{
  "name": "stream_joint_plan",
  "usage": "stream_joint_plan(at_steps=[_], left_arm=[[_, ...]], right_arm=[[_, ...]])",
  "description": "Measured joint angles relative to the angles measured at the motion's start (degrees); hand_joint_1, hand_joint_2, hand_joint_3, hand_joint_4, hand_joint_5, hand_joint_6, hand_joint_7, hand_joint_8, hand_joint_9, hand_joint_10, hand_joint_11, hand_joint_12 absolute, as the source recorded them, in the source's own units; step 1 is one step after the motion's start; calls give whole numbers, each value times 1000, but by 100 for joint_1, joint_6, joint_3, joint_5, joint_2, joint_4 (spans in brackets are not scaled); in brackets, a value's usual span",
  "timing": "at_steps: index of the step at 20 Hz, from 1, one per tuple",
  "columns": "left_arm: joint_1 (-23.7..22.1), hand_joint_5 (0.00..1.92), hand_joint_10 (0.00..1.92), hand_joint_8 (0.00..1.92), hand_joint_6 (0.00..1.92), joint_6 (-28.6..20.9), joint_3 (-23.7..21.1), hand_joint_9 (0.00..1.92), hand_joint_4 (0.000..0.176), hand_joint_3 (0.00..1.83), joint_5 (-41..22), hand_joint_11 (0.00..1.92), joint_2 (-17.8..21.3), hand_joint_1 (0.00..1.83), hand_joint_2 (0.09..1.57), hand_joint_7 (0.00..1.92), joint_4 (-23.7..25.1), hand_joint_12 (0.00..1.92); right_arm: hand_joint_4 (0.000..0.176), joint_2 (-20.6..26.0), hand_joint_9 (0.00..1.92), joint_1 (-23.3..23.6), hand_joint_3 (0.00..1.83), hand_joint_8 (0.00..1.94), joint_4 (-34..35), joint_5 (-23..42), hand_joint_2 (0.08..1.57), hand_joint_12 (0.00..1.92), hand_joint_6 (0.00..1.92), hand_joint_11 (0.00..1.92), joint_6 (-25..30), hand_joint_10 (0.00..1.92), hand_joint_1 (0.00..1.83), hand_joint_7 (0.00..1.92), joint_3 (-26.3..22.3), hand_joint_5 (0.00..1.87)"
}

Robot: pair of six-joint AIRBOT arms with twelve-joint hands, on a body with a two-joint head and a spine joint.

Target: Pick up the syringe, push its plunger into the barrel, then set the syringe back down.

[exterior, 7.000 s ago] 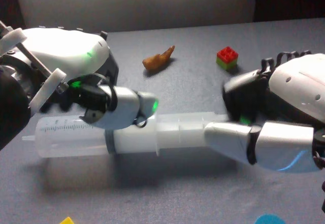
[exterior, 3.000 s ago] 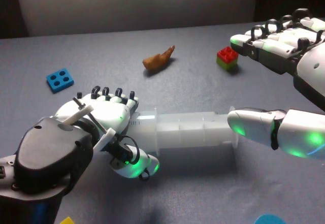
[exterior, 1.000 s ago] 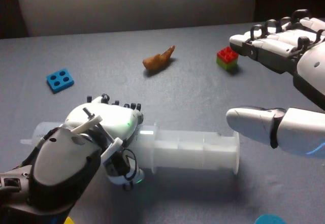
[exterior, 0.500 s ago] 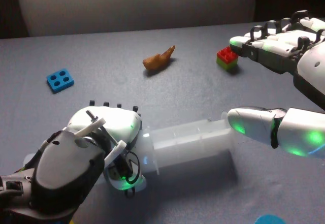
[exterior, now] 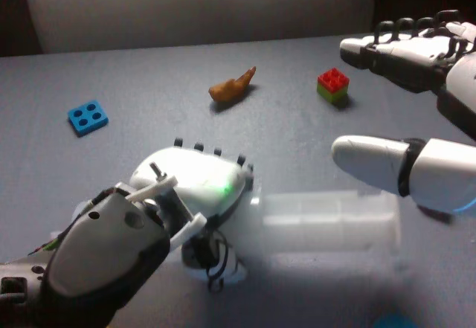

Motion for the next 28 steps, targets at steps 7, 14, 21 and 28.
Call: stream_joint_plan(at_steps=[7,14,21,28], left_arm=[[-446,874,1311,1191,1024,2,-70,870,0,0,308,765,468,1369,1147,870,387,1297],[-761,936,1337,1176,951,267,-131,853,0,1,855,730,675,1369,1141,864,710,1346],[-758,979,1355,1167,850,175,197,840,0,0,1257,667,789,1371,1135,888,1167,1442],[-713,988,1361,1216,838,308,190,835,0,1,1416,691,999,1369,1140,851,1150,1407]], right_arm=[[0,-7,258,26,0,3,833,247,1103,716,3,0,579,3,187,283,-37,276],[0,-57,255,96,0,5,1803,1088,1108,741,3,0,1493,4,184,269,-212,268],[0,-284,256,-400,1,2,1971,1628,1114,776,3,0,2806,4,139,272,-284,272],[0,-560,247,-697,1,1,2618,2076,1115,759,1,0,3692,1,126,263,-284,270]])
